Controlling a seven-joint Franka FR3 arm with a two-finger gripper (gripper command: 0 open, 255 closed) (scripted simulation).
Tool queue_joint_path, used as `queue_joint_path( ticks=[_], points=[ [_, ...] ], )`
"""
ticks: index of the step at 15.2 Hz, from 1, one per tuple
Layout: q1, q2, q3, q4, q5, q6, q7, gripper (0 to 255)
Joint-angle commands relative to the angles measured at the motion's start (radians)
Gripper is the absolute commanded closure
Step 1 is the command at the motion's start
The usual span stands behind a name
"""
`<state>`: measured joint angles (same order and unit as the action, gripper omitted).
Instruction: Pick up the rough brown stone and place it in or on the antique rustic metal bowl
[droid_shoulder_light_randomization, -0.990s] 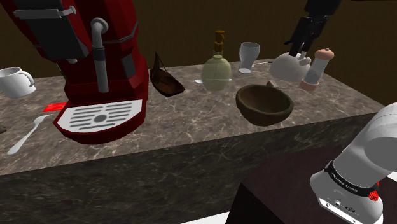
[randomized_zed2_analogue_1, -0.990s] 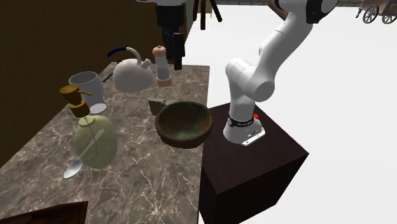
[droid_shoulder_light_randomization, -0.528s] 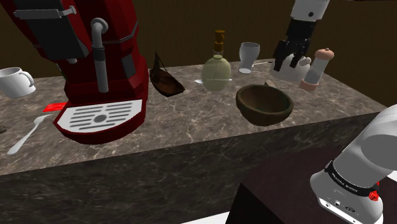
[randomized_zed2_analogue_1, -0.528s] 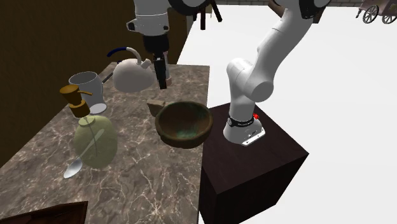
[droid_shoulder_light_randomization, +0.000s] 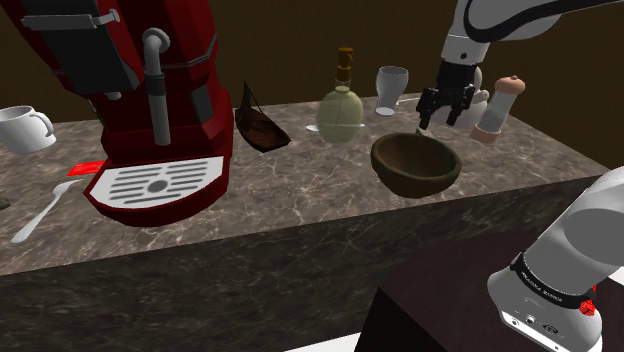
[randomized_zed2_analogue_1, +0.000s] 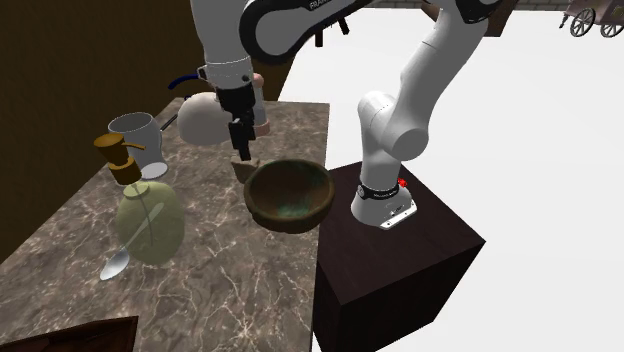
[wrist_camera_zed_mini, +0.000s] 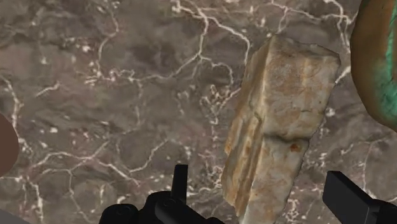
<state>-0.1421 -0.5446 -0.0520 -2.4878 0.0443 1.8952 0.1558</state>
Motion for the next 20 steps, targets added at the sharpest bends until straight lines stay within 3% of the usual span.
queue_joint_path(
  ticks=[1, 4, 12, 13, 20],
  points=[
    [0.0, 0.005, 0.001, -0.023, 0.001, 0.028, 0.002, 0],
    [0.002, 0.016, 0.002, -0.063, 0.004, 0.08, 0.001, 0],
    [0.001, 0.016, 0.003, -0.063, 0.004, 0.08, 0.001, 0],
    [0.001, 0.016, 0.002, -0.063, 0.003, 0.079, 0.0, 255],
    [0.002, 0.024, 0.003, -0.045, 0.004, 0.07, 0.002, 255]
  ],
)
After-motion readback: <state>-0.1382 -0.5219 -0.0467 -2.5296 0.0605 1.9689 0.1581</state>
